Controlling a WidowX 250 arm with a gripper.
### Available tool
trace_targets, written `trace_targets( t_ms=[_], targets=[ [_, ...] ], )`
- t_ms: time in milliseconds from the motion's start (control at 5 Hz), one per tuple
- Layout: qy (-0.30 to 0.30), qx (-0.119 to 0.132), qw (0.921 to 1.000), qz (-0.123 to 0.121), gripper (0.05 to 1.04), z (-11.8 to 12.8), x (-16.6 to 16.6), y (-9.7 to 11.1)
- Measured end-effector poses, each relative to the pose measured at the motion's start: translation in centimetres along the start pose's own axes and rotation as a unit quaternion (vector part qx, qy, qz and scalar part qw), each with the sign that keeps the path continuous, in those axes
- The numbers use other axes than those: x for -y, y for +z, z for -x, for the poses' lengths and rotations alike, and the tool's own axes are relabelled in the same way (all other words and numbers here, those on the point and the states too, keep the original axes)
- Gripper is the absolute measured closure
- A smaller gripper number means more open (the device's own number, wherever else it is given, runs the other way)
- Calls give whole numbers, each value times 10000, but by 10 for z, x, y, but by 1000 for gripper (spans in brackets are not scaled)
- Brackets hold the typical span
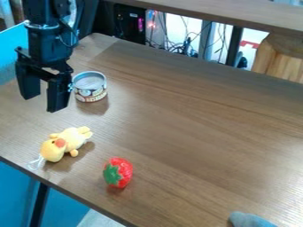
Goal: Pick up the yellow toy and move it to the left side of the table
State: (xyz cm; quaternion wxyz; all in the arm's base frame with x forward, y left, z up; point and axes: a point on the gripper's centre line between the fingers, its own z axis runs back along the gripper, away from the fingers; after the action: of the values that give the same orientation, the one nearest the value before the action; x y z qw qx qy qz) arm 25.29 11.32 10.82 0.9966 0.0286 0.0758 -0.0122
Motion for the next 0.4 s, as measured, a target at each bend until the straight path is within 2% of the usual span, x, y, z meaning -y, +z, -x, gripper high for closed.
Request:
trace_targets(
  t_ms=[200, 400],
  targets=[
    [-15, -106, 9999, 43, 83, 1, 1, -7],
    [-236, -135, 9996, 51, 83, 8, 10, -37]
  ],
)
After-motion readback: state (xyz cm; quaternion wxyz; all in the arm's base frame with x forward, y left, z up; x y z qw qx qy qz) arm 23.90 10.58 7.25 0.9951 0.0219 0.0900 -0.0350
